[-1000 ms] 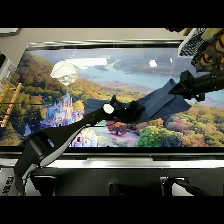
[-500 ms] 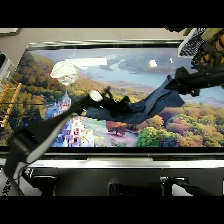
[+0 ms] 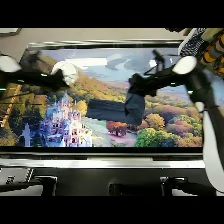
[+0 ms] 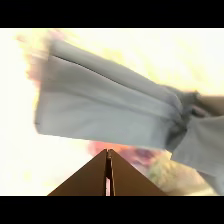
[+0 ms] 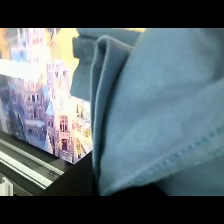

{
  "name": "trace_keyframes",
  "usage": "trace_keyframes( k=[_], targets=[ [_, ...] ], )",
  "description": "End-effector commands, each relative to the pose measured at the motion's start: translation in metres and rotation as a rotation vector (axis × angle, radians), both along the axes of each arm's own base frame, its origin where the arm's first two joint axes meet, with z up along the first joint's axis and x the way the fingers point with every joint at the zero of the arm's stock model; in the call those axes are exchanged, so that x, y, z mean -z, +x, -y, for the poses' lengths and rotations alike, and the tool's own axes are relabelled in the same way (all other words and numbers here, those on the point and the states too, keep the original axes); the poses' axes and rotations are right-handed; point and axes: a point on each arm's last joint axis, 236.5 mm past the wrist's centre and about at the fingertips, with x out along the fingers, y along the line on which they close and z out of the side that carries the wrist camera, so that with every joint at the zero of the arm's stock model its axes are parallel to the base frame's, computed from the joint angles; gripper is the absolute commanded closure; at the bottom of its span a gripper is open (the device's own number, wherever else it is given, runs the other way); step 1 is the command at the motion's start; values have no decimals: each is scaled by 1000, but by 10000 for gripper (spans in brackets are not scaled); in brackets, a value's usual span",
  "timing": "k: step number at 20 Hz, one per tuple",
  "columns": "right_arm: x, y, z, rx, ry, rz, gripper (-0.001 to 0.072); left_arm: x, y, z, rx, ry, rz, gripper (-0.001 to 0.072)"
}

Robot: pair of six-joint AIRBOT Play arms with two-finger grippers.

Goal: Fold the clothes and pants, and hang the long-sleeved shirts on hangers.

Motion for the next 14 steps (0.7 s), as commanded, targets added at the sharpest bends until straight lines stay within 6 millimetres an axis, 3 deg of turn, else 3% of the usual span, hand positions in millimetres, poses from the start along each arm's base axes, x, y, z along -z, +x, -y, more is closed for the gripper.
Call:
trace_keyframes(
  k=[1,4,6,11,14],
  targets=[
    [33,0,-49,-40,6,-26,679,-34,-17,-88,-141,68,52,690],
    [50,4,-72,-35,47,-57,679,-43,-22,-128,-224,81,71,689],
    [54,10,-82,-15,88,-70,679,-41,-26,-141,-249,82,52,689],
    [73,13,-89,0,109,-118,678,-43,-23,-147,-267,84,67,690],
    [75,13,-95,-11,138,-129,669,-42,-23,-147,-267,85,67,690]
  ],
)
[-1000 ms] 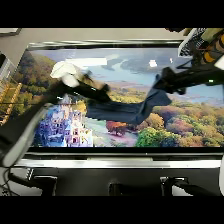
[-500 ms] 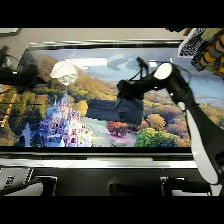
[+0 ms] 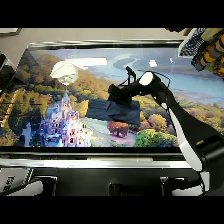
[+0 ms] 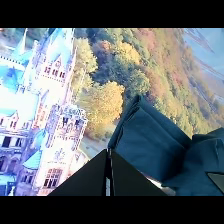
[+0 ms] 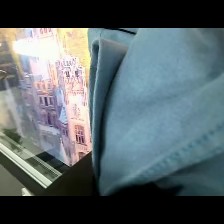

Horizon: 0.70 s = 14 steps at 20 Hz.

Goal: Fold the clothes and pants, and hang the long-sleeved shirts on hangers.

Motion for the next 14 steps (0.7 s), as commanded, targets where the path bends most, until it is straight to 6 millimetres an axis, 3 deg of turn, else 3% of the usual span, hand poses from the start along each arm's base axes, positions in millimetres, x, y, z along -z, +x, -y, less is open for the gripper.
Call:
trace_keyframes(
  k=[1,4,5,8,11,14],
  targets=[
    [0,0,-9,-4,43,-12,596,0,0,-3,-7,3,4,690],
    [-9,-1,-17,-24,93,-1,265,4,3,-5,-17,0,6,690],
    [-15,-2,-22,-36,124,8,189,6,3,-5,-18,-2,1,689],
    [-33,-2,-33,-38,209,15,175,16,1,-4,-19,-10,-23,689],
    [-54,6,-30,-11,232,77,175,21,-1,-3,-19,-15,-35,690],
    [-82,25,-1,71,253,123,175,21,-1,-3,-19,-15,-36,689]
  ],
)
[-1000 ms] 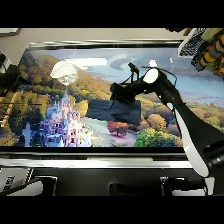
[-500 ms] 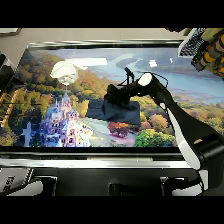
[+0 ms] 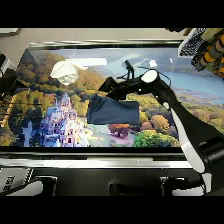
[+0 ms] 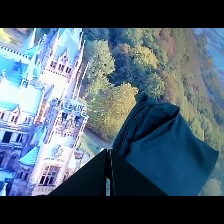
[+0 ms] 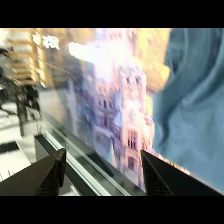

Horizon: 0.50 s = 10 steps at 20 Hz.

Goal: Fold the clothes and pants, and hang the long-sleeved shirts on hangers.

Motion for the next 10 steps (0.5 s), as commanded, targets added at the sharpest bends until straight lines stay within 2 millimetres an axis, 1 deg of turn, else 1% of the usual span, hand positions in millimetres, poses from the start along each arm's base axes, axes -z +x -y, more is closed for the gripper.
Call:
trace_keyframes(
  k=[1,2,3,4,5,6,7,8,9,10],
  targets=[
    [-33,23,40,106,44,26,175,2,-1,0,-1,-2,-5,690],
    [-40,30,68,135,41,27,175,2,-1,0,-1,-2,-5,690],
    [-42,34,96,151,30,23,175,2,-1,0,-1,-1,-5,690],
    [-38,34,129,156,3,9,175,2,-1,0,-1,-1,-5,689],
    [-28,31,159,148,-44,-10,175,2,-1,0,1,-2,-8,690],
    [-10,24,193,148,-119,-45,175,3,-2,0,3,-3,-12,690],
    [8,19,222,162,-189,-83,175,3,-3,1,5,-3,-16,689],
    [27,13,245,178,-240,-116,175,4,-4,1,7,-5,-21,689],
    [42,9,258,188,-257,-137,176,4,-6,2,10,-5,-26,689],
    [59,7,266,205,-259,-153,176,4,-6,2,12,-6,-29,689]
  ],
)
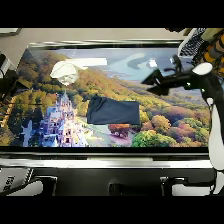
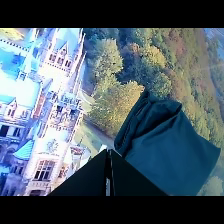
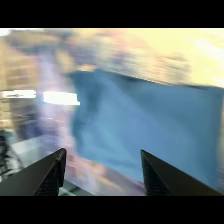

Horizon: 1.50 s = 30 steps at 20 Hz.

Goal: Fold the clothes and pants, and hang the long-sleeved shirts on hangers.

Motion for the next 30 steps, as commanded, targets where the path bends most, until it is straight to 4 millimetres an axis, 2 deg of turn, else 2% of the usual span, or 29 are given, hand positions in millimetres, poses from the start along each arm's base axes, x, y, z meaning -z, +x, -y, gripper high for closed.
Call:
trace_keyframes(
  k=[1,3,7,12,14,15,20,22,24,27,30],
  targets=[
    [57,-22,54,19,-89,-95,176,1,-3,1,6,-2,-12,689],
    [88,-27,45,11,-55,-127,176,1,-3,1,19,6,-6,689],
    [131,-36,18,-52,-7,-170,177,1,-3,1,27,11,-4,689],
    [165,-40,-10,-107,-28,-202,188,1,-3,1,27,11,-4,689],
    [171,-40,-19,-114,-35,-203,268,1,-3,1,27,11,-4,689],
    [172,-39,-23,-118,-41,-197,307,1,-3,1,27,11,-4,689],
    [172,-40,-33,-130,-48,-188,362,2,-3,1,27,10,-4,690],
    [172,-41,-34,-132,-45,-193,485,2,-3,1,27,10,-5,689],
    [168,-40,-37,-131,-25,-192,678,2,-3,1,27,10,-5,689],
    [135,-24,-51,-85,85,-152,679,2,-3,1,27,10,-5,689],
    [92,10,-47,-24,81,-106,679,2,-3,1,27,10,-5,689]
  ],
)
